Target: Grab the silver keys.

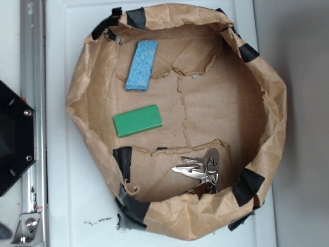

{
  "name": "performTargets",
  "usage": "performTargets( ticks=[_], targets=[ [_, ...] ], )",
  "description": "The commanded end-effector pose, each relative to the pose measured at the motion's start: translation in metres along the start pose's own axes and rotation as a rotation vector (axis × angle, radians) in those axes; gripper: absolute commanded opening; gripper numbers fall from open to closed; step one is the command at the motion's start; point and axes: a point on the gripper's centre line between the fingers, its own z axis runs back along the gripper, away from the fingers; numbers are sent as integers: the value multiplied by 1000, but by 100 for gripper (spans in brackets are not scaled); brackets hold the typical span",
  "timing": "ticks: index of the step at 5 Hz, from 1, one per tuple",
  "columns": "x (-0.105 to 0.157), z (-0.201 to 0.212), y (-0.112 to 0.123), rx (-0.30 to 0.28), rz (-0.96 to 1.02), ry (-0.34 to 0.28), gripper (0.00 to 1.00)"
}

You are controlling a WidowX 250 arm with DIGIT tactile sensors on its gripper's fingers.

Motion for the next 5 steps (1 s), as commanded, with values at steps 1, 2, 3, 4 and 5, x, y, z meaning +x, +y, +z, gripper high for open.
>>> performTargets(
  ticks=[1,2,3,4,5],
  targets=[
    [0,0,0,0,0,0,100],
    [47,1,-16,-22,39,-36,100],
    [92,-3,-29,-28,43,-93,100],
    [125,-14,-25,-37,78,-144,100],
    [131,-30,-9,-51,278,-176,100]
  ],
)
